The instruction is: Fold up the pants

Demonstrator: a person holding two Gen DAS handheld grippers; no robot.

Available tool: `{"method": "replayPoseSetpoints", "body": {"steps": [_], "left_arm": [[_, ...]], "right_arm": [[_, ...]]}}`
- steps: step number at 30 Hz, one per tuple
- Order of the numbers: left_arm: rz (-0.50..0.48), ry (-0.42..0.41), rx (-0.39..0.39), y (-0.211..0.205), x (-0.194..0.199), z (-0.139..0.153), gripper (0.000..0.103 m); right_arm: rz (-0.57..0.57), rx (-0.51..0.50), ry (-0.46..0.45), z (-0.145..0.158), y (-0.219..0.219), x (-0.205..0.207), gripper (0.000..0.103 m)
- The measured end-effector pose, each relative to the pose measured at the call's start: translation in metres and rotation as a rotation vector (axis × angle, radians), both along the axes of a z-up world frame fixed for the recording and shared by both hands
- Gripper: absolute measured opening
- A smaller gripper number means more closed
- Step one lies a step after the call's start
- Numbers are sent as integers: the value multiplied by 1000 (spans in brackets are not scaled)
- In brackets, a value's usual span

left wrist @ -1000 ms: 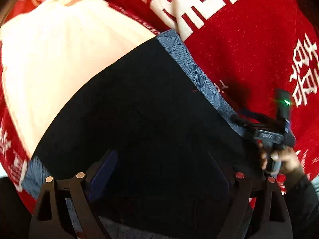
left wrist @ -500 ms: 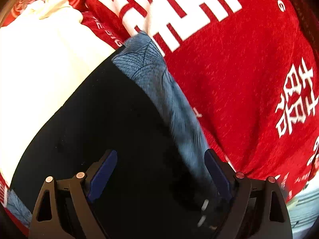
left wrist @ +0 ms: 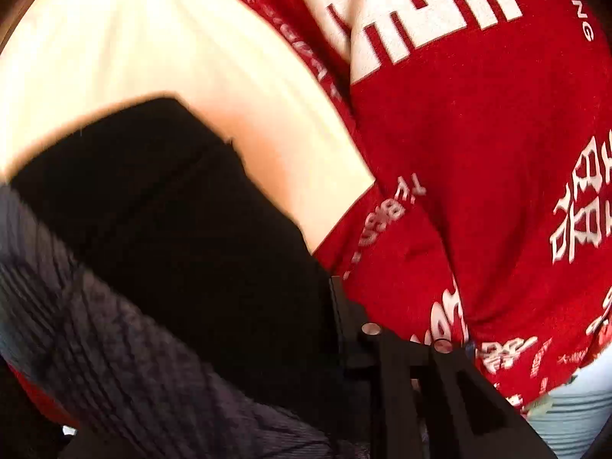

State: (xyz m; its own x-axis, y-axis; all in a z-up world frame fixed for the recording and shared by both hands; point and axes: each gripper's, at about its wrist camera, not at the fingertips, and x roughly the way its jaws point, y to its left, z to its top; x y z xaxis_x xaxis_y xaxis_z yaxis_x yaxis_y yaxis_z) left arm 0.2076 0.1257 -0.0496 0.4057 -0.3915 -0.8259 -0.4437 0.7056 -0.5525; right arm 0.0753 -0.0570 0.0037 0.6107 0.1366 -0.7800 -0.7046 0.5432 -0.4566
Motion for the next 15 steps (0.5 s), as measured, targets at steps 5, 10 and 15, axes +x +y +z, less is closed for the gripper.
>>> {"method": "replayPoseSetpoints", "body": {"steps": [5, 10, 15], "left_arm": [[26, -82, -33, 7, -45, 14, 22], [-95, -73, 67, 10, -60, 2, 23], [-129, -39, -69, 40, -86, -34, 23]], "right_arm": [[-38, 12, -5, 7, 6, -13, 12], [-84, 4, 10, -7, 6, -7, 12], [-86, -85, 64, -54, 28, -25, 12]]}}
